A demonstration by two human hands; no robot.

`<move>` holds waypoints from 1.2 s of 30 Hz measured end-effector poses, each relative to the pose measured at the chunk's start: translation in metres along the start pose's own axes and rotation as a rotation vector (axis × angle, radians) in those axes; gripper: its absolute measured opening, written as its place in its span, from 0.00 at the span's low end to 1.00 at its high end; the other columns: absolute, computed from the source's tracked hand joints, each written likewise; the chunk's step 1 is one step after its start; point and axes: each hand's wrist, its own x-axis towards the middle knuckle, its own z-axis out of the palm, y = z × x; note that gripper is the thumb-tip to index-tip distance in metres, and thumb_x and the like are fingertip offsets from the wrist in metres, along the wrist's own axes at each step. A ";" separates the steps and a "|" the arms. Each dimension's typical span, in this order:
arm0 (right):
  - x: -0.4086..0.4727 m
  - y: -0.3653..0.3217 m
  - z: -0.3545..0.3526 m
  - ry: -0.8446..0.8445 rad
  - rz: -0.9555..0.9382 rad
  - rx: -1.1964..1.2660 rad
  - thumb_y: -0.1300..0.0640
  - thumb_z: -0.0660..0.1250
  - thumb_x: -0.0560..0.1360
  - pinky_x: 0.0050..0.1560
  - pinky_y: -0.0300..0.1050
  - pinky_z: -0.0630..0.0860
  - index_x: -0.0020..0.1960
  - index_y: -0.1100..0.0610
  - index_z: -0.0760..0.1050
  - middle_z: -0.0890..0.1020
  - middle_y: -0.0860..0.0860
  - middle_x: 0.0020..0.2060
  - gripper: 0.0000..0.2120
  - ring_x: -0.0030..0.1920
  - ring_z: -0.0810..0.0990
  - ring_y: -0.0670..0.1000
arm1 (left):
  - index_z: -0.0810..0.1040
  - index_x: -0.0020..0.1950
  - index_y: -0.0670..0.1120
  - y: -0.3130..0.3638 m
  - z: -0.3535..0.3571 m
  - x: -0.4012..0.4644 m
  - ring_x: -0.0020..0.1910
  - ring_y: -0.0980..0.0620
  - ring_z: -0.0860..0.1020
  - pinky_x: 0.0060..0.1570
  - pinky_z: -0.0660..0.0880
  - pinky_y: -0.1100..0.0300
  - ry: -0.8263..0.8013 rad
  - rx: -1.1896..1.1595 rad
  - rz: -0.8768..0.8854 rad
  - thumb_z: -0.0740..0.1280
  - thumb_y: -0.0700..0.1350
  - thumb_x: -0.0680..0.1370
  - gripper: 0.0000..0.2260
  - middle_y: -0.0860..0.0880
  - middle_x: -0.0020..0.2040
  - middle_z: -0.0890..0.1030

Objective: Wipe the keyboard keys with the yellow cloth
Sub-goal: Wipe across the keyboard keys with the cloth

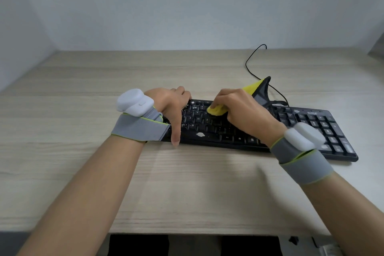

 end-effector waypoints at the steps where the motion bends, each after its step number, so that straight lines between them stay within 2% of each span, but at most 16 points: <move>1: 0.004 -0.003 0.000 -0.002 0.013 -0.014 0.77 0.56 0.66 0.50 0.56 0.78 0.55 0.60 0.78 0.78 0.56 0.55 0.24 0.51 0.78 0.61 | 0.57 0.71 0.47 0.000 0.000 0.000 0.65 0.49 0.66 0.63 0.71 0.50 0.001 0.000 -0.002 0.82 0.58 0.47 0.59 0.51 0.62 0.63; 9: -0.002 -0.002 -0.004 -0.059 -0.014 -0.026 0.78 0.55 0.65 0.50 0.56 0.78 0.55 0.60 0.78 0.78 0.56 0.55 0.26 0.51 0.78 0.61 | 0.57 0.72 0.46 0.000 0.000 0.001 0.65 0.49 0.65 0.63 0.71 0.49 -0.006 0.012 0.003 0.82 0.59 0.47 0.60 0.51 0.62 0.63; 16: 0.011 -0.020 -0.002 -0.057 -0.053 -0.168 0.78 0.56 0.66 0.46 0.53 0.74 0.54 0.62 0.77 0.77 0.58 0.53 0.22 0.51 0.75 0.61 | 0.57 0.71 0.46 0.001 -0.001 0.001 0.64 0.49 0.66 0.63 0.71 0.49 -0.003 0.021 -0.003 0.83 0.58 0.47 0.59 0.50 0.62 0.63; 20: 0.012 -0.017 -0.003 -0.070 -0.064 -0.191 0.78 0.56 0.66 0.48 0.55 0.74 0.54 0.61 0.77 0.77 0.57 0.53 0.23 0.52 0.75 0.61 | 0.57 0.72 0.46 0.002 -0.001 0.000 0.64 0.48 0.66 0.63 0.71 0.49 -0.002 0.022 0.003 0.83 0.57 0.49 0.58 0.50 0.63 0.63; 24: 0.020 -0.019 -0.001 -0.076 -0.074 -0.248 0.76 0.56 0.68 0.48 0.54 0.74 0.52 0.63 0.76 0.76 0.58 0.52 0.18 0.52 0.73 0.60 | 0.56 0.72 0.45 0.002 -0.001 -0.001 0.65 0.49 0.65 0.63 0.70 0.49 -0.006 0.027 -0.002 0.83 0.57 0.49 0.59 0.50 0.63 0.62; 29: 0.013 -0.017 -0.001 -0.083 -0.111 -0.200 0.77 0.55 0.65 0.46 0.55 0.75 0.52 0.62 0.77 0.77 0.58 0.51 0.22 0.49 0.74 0.59 | 0.57 0.71 0.46 0.001 0.000 0.001 0.64 0.48 0.66 0.62 0.71 0.48 -0.013 0.019 -0.008 0.83 0.57 0.48 0.59 0.50 0.63 0.63; 36: 0.018 -0.015 0.000 -0.073 -0.080 -0.179 0.78 0.56 0.67 0.46 0.55 0.75 0.53 0.62 0.76 0.77 0.58 0.53 0.22 0.50 0.76 0.61 | 0.56 0.72 0.46 0.001 -0.001 0.001 0.65 0.48 0.65 0.63 0.71 0.49 -0.015 0.019 -0.013 0.83 0.58 0.48 0.59 0.50 0.63 0.62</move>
